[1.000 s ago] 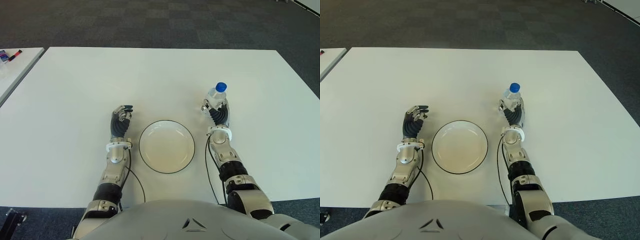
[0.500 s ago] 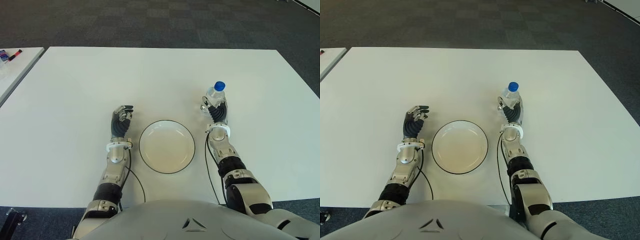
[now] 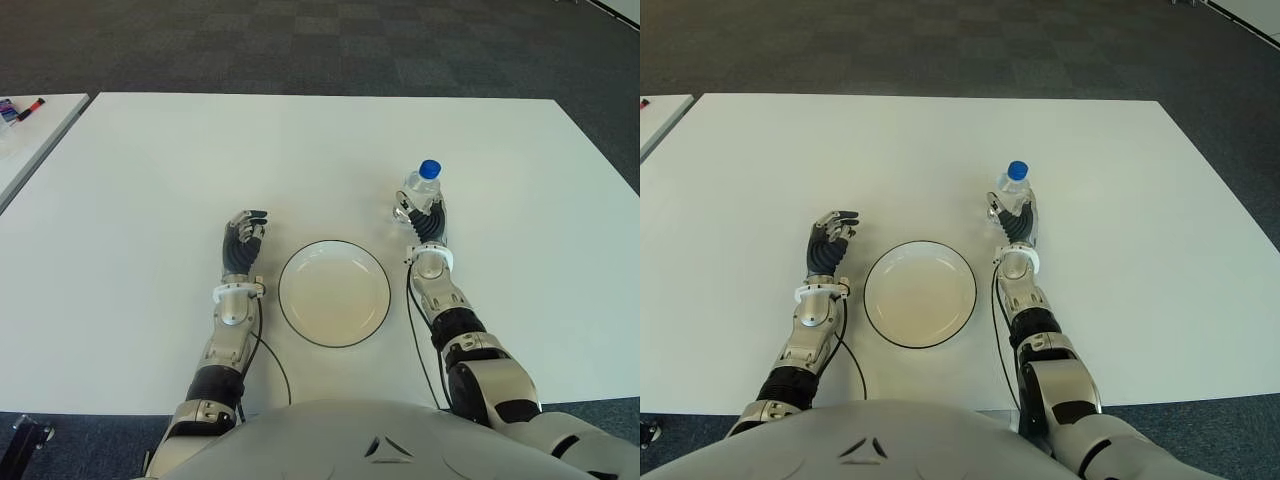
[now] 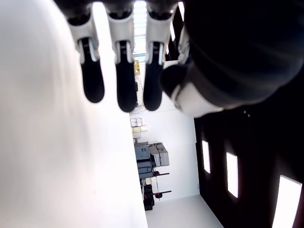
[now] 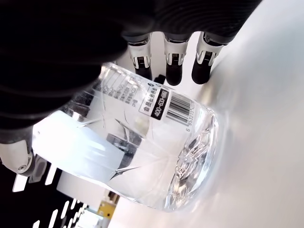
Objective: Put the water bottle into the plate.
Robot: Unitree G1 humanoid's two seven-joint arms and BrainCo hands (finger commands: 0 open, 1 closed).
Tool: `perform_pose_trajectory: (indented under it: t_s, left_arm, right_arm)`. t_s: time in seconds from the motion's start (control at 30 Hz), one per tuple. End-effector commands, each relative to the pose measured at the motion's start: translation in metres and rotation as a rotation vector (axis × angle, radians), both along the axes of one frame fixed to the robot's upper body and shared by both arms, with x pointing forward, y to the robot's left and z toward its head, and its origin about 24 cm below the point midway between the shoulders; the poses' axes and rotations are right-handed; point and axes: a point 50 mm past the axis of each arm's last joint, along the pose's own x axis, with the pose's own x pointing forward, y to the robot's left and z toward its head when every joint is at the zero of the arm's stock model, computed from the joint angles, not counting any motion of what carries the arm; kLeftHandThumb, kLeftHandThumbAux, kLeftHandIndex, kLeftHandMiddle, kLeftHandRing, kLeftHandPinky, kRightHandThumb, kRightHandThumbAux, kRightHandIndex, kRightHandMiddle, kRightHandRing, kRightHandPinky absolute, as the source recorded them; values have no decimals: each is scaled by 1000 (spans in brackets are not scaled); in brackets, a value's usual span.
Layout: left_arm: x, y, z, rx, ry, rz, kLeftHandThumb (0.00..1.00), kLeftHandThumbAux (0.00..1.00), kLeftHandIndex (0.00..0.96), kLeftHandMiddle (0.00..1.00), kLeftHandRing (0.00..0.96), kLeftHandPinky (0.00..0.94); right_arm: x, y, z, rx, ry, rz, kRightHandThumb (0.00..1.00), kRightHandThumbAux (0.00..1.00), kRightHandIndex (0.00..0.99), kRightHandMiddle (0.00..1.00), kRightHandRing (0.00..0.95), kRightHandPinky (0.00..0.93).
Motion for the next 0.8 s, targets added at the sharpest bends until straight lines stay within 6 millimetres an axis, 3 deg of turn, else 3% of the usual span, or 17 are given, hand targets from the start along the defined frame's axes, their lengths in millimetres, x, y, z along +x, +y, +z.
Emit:
perform_pose_trajectory:
  t_s: [0.03, 0.6, 0.8]
  left_arm:
    - [0, -1, -1, 3, 12, -12, 716, 710, 412, 345, 353, 375]
    - [0, 0, -1, 8, 17, -12, 715, 710, 412, 341, 349, 375]
    - [0, 0, -1, 4, 8, -9, 715, 710, 413, 339, 347, 368]
  right_arm:
    - [2, 6, -1, 15, 12, 21, 449, 445, 0, 1, 29, 108]
    - [6, 9, -2, 54, 12, 48, 490, 440, 0, 29, 50, 141]
    - [4, 10, -4, 68, -13, 58, 502, 458, 62, 131, 153, 249]
